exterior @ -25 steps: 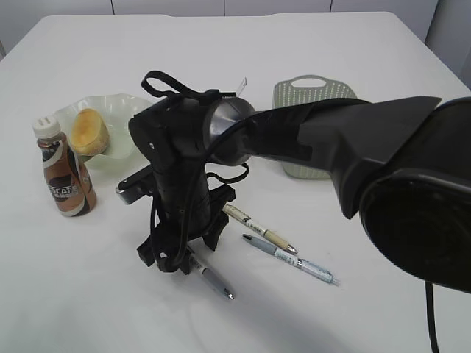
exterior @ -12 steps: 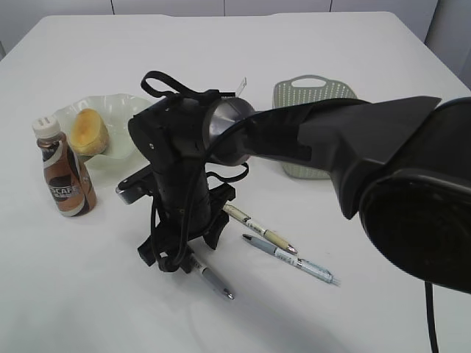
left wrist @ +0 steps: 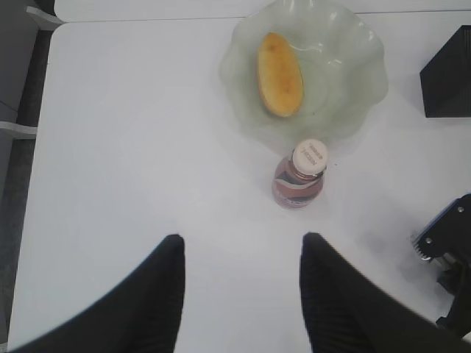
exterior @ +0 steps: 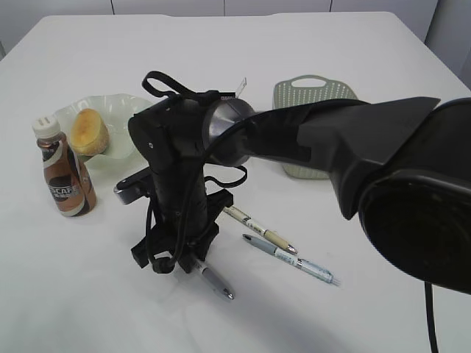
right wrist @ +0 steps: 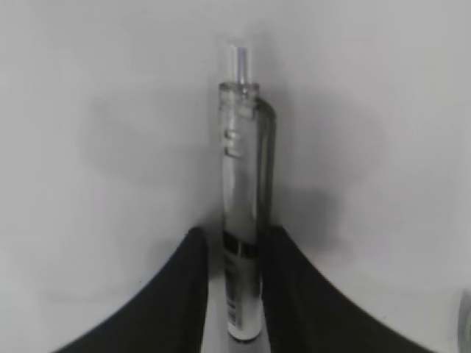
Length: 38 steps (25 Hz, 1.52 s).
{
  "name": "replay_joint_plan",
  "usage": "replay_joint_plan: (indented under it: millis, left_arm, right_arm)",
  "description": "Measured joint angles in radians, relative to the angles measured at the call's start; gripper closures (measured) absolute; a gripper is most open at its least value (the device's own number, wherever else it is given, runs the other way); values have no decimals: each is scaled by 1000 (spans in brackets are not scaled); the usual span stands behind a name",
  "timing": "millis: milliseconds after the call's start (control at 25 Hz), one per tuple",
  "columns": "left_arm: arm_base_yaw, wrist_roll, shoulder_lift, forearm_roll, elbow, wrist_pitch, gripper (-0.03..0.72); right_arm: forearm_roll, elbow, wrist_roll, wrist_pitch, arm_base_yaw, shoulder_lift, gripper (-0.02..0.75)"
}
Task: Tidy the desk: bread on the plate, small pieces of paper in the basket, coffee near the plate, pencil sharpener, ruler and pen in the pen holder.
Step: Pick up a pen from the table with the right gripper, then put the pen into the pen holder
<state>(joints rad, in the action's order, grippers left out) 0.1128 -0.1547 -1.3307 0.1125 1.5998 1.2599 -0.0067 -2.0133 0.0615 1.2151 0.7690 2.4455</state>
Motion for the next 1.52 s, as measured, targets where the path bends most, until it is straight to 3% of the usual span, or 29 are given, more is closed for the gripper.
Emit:
replay_joint_plan:
  millis: [280, 760, 960, 1160, 1520]
  left_arm:
    - [0, 0, 0, 0, 0, 0, 317]
    - [0, 0, 0, 0, 0, 0, 317]
    - [0, 0, 0, -2, 0, 0, 317]
    - [0, 0, 0, -17, 0, 0, 317]
    - [0, 0, 0, -21, 0, 0, 317]
  right_arm:
    - [7, 0, 1, 0, 0, 0, 664]
    - [-24, 6, 9, 0, 0, -84, 668]
    - [-24, 85, 9, 0, 0, -171, 668]
    - [-25, 272, 13, -32, 0, -311, 668]
    - [-122, 788, 72, -510, 0, -646, 668]
